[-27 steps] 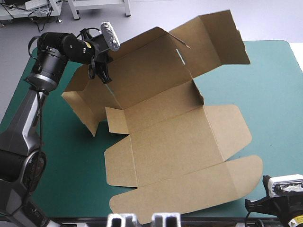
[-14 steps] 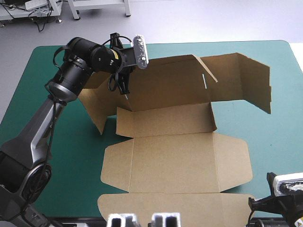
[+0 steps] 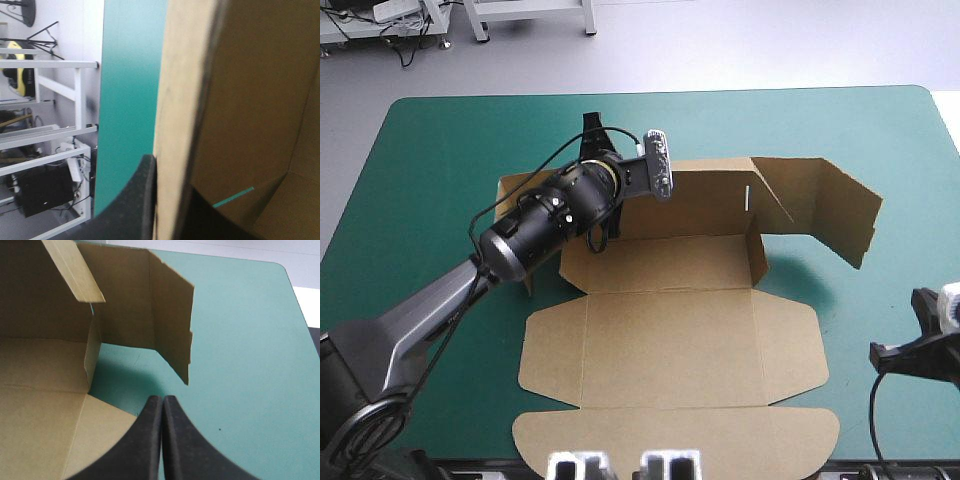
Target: Fold the box
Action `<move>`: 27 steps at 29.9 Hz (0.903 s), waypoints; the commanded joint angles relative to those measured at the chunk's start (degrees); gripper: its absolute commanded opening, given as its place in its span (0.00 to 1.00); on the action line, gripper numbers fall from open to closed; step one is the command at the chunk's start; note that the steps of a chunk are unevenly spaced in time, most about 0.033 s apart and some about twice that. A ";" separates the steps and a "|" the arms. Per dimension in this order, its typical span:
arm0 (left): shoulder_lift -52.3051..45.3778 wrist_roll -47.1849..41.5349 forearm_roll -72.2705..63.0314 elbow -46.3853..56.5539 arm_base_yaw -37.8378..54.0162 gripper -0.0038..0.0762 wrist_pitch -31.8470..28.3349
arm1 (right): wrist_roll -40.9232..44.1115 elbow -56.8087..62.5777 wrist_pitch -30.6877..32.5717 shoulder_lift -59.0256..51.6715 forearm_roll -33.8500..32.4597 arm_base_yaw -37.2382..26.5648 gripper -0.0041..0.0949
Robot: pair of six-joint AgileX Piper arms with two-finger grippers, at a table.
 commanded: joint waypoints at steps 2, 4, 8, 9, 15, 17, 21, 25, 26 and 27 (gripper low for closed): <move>-5.89 -13.19 14.39 5.95 -4.28 0.04 -6.31 | -0.06 -7.92 -4.20 7.57 2.85 -0.01 0.03; -6.68 -16.94 18.50 9.27 -5.98 0.04 -7.00 | -0.06 -11.00 -4.20 10.97 4.38 -0.01 0.03; -7.20 -25.67 25.44 13.96 -7.86 0.04 -7.13 | -0.06 -15.81 -4.20 17.48 5.99 -0.01 0.03; -7.20 -27.24 26.98 14.56 -8.02 0.04 -7.01 | -0.17 -16.87 -4.20 19.16 6.25 -0.01 0.03; -7.10 -33.54 29.50 16.30 -8.13 0.04 -8.01 | -1.83 -21.97 -4.20 29.54 7.06 -0.01 0.03; -7.10 -34.72 29.61 16.30 -8.13 0.04 -9.10 | -2.51 -23.57 -4.20 33.10 8.30 -0.01 0.03; -7.10 -37.88 29.61 16.30 -8.13 0.04 -11.25 | -3.74 -27.75 -4.20 40.81 10.12 -0.01 0.03; -7.10 -38.86 29.61 16.30 -8.13 0.04 -12.53 | -5.22 -33.81 -3.80 49.14 12.13 -0.01 0.03; -7.10 -38.86 29.61 16.30 -8.13 0.04 -12.53 | -5.75 -35.10 -3.40 50.82 13.03 -0.01 0.03; -7.10 -38.86 29.61 16.30 -8.13 0.04 -12.40 | -6.26 -36.66 -2.72 52.88 14.12 -0.01 0.03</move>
